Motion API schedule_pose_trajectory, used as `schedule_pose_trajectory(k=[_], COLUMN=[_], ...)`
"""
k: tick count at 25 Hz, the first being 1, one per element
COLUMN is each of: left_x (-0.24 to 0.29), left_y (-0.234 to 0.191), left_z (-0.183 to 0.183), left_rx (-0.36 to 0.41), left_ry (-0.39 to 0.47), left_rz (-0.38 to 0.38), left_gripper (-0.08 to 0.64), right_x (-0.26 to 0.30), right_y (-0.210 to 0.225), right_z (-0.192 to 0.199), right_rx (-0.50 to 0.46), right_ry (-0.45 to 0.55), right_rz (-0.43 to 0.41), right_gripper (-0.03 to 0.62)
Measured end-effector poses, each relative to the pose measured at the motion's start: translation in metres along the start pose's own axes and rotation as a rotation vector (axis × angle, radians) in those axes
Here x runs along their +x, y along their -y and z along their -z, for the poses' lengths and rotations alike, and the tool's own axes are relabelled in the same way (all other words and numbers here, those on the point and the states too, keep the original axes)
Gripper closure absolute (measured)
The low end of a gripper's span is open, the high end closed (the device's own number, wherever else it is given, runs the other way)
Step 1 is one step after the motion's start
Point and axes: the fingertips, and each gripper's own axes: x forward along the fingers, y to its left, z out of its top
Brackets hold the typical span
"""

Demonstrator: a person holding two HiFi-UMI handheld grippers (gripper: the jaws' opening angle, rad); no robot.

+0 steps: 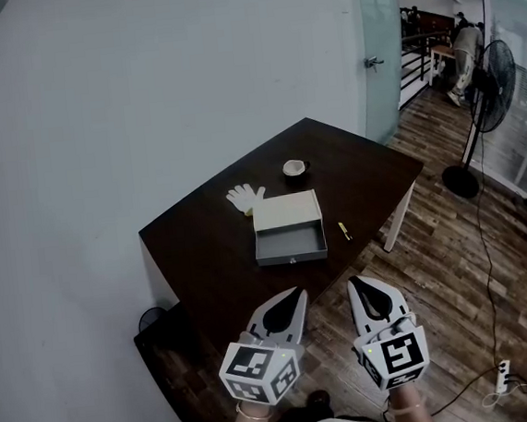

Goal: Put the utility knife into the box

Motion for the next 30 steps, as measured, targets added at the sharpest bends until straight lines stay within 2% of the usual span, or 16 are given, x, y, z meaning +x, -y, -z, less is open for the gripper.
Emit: schedule_pose_trajectory(k=[17,30], left_x=[0.032,0.082], left_y=[-0.039,-0.054], left_z=[-0.005,-0.003], left_rx=[-0.017,-0.018], left_ry=[-0.017,-0.036], left_rz=[0.070,0.089], left_gripper=[0.543,0.543], right_x=[0.049,0.089], right_y=[0.016,0.052], right_z=[0.006,0.021], right_rx=[0.016,0.013], right_ry=[-0.027,-0.052], right_rz=[0.081,0.092], right_gripper=[0.586,0.586])
